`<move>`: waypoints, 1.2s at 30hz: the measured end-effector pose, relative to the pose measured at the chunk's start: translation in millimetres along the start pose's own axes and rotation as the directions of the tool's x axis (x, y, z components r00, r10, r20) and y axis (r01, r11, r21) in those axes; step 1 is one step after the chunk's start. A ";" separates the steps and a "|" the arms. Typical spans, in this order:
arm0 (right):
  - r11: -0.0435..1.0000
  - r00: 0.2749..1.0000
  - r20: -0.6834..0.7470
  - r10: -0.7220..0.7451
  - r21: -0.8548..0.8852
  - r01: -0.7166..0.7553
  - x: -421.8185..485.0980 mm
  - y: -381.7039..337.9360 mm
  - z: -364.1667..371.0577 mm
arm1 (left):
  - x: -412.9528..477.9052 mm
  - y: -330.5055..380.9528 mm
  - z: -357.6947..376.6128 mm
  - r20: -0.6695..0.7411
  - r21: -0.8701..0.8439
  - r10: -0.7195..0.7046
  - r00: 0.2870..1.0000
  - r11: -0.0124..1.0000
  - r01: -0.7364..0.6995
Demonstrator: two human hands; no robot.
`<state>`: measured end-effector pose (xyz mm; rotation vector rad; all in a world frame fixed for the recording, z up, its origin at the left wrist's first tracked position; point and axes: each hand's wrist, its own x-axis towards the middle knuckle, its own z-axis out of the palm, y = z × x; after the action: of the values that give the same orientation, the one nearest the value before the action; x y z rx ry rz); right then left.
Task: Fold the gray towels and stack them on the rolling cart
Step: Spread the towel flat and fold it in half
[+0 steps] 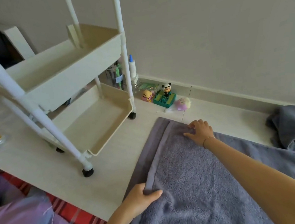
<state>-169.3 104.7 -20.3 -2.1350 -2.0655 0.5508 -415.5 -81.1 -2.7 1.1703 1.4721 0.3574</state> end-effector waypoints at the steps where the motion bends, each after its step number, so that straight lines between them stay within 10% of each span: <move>1: 1.000 1.000 -0.010 -0.005 -0.001 0.005 -0.8 1.9 0.7 | 0.4 1.1 2.3 -0.012 0.014 0.019 1.000 1.000 -0.019; 13: 0.828 0.997 -0.024 -0.074 0.556 0.075 -25.7 10.4 -20.9 | -15.8 24.6 22.2 -0.113 -0.137 0.061 0.992 0.988 -0.077; 19: 0.678 0.862 -0.488 -0.138 0.588 0.441 -51.4 -10.0 -116.6 | -62.1 91.9 34.5 0.075 -0.362 0.200 0.977 0.918 -0.160; 24: 0.526 0.785 -0.610 -0.106 0.636 0.565 -41.2 -53.5 -162.3 | -84.0 114.2 2.5 -0.015 -0.530 0.250 0.968 0.819 -0.220; 27: 0.623 0.857 -0.504 -0.112 0.636 0.455 -9.8 -74.9 -115.1 | -63.2 82.2 -25.7 -0.194 -0.468 0.143 0.971 0.856 -0.219; 32: 0.954 0.996 0.084 -0.040 0.301 0.014 16.5 -41.0 -2.8 | -6.6 -18.1 -38.6 -0.334 0.043 0.057 0.941 0.998 -0.046; 36: 0.995 1.000 -0.018 -0.018 0.099 0.020 13.5 -31.6 17.7 | 7.4 -46.9 -35.8 -0.346 0.089 0.058 0.936 0.996 -0.029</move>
<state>-205.1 117.1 -28.5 -2.0564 -2.0030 0.6162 -466.9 -82.7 -32.6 1.2518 1.7842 0.5622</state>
